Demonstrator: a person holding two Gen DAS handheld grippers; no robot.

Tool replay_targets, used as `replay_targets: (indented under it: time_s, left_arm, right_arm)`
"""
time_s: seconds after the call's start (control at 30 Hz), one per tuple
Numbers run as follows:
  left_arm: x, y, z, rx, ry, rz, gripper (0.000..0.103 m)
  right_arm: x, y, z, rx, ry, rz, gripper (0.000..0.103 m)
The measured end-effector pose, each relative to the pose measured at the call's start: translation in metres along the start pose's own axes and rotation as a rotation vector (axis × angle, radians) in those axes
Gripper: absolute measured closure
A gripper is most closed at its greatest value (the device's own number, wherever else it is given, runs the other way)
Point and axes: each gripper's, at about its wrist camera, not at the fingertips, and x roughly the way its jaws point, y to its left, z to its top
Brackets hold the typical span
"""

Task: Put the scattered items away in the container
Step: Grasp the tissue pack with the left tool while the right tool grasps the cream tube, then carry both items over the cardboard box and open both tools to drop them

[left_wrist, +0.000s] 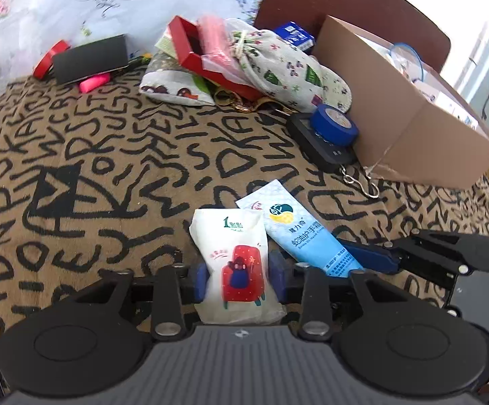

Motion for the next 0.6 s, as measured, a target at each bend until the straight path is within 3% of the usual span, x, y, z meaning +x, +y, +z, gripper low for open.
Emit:
replay_targets:
  time_s: [0.17, 0.33, 0.6]
  left_arm:
    - [-0.002, -0.004, 0.002, -0.017, 0.003, -0.016, 0.087]
    - [-0.015, -0.018, 0.017, -0.012, -0.039, -0.070, 0.090]
    - [-0.036, -0.076, 0.073, 0.082, -0.171, -0.186, 0.090]
  right_arm:
    - [-0.005, -0.005, -0.002, 0.041, -0.009, 0.013, 0.073]
    - [-0.025, -0.018, -0.001, 0.100, -0.060, 0.013, 0.073]
    - [-0.078, -0.056, 0.018, 0.141, -0.216, -0.086, 0.073]
